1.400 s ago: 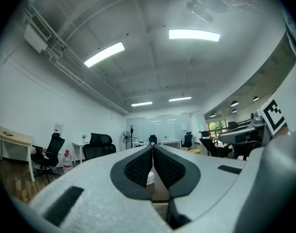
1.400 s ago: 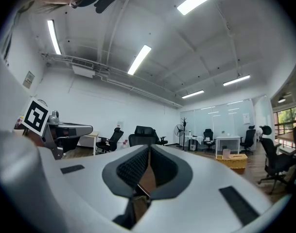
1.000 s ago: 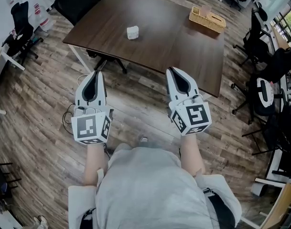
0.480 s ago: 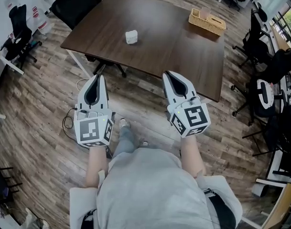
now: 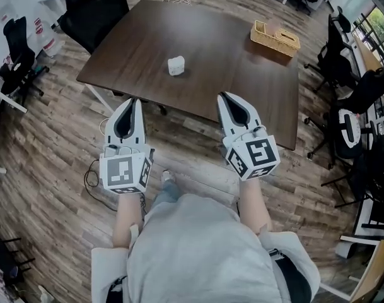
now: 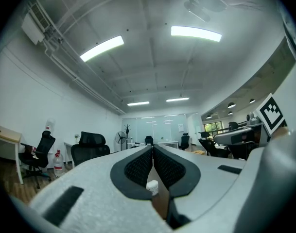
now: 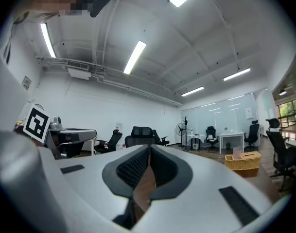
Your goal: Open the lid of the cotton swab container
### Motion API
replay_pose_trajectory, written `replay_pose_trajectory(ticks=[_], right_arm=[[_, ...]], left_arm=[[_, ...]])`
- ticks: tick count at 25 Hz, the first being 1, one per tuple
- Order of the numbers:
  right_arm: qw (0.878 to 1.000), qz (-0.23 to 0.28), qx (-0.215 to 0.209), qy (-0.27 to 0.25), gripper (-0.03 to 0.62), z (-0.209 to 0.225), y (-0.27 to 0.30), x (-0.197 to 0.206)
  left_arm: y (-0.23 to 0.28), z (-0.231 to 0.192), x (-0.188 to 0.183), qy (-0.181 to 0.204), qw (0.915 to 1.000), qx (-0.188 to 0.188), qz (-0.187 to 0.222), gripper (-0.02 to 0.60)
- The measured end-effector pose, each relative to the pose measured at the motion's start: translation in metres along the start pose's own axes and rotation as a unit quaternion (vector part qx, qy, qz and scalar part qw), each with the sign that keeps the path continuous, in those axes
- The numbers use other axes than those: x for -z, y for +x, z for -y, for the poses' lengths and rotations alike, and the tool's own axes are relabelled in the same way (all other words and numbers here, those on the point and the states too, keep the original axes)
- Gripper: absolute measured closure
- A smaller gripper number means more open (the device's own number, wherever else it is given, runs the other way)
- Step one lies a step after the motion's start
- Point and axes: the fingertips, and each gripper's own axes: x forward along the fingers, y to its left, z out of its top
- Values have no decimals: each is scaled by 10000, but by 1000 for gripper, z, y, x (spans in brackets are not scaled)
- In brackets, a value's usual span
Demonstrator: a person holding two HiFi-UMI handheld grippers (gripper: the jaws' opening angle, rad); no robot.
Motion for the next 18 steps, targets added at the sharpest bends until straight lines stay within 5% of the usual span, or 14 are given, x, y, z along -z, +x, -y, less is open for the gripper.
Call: replay_pose_trajectory(ticks=[18], right_arm=[[9992,8,402,-16,577,-10,122,-3]], left_arm=[[91,-103,17,-69,9989,468,7,569]])
